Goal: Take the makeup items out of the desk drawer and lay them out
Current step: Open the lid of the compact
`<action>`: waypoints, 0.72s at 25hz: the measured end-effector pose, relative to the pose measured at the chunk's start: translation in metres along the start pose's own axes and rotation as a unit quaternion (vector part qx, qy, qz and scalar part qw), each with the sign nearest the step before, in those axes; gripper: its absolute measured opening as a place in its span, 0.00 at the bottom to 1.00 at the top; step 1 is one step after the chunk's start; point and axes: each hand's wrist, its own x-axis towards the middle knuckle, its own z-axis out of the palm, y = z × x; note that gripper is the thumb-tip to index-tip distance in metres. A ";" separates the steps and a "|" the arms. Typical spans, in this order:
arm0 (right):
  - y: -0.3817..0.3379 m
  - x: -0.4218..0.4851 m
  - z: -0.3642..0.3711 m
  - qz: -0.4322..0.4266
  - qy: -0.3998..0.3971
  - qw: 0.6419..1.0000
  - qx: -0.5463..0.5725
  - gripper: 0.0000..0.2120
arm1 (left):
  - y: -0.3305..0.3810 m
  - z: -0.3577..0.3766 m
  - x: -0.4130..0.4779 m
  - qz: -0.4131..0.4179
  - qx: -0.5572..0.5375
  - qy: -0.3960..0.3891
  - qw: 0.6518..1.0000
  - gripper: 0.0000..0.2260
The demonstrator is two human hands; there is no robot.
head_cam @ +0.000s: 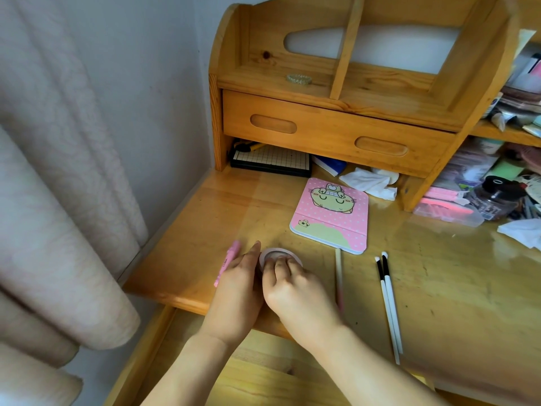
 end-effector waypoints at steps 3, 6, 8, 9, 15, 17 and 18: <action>0.004 0.002 -0.005 0.006 0.014 1.000 0.026 0.17 | -0.001 0.002 0.000 -0.001 -0.009 0.007 1.000 0.25; 0.012 0.004 -0.009 0.013 0.039 0.995 0.086 0.13 | -0.001 0.003 0.000 -0.005 -0.012 0.003 1.000 0.29; 0.022 0.006 -0.012 0.033 0.034 0.989 0.143 0.12 | -0.007 0.002 0.003 -0.021 -0.023 -0.022 0.999 0.34; 0.027 0.007 -0.014 0.042 0.025 0.984 0.169 0.12 | -0.010 0.001 0.004 -0.027 -0.033 -0.035 0.998 0.36; 0.046 0.014 -0.016 0.123 -0.016 0.934 0.336 0.11 | -0.018 -0.002 0.007 -0.026 -0.046 -0.047 0.997 0.38; 0.049 0.019 -0.012 0.145 -0.002 0.915 0.377 0.13 | -0.017 -0.002 0.007 -0.024 -0.041 -0.050 0.998 0.38; 0.051 0.021 -0.010 0.154 0.000 0.906 0.393 0.15 | -0.017 -0.002 0.006 -0.027 -0.040 -0.052 0.997 0.37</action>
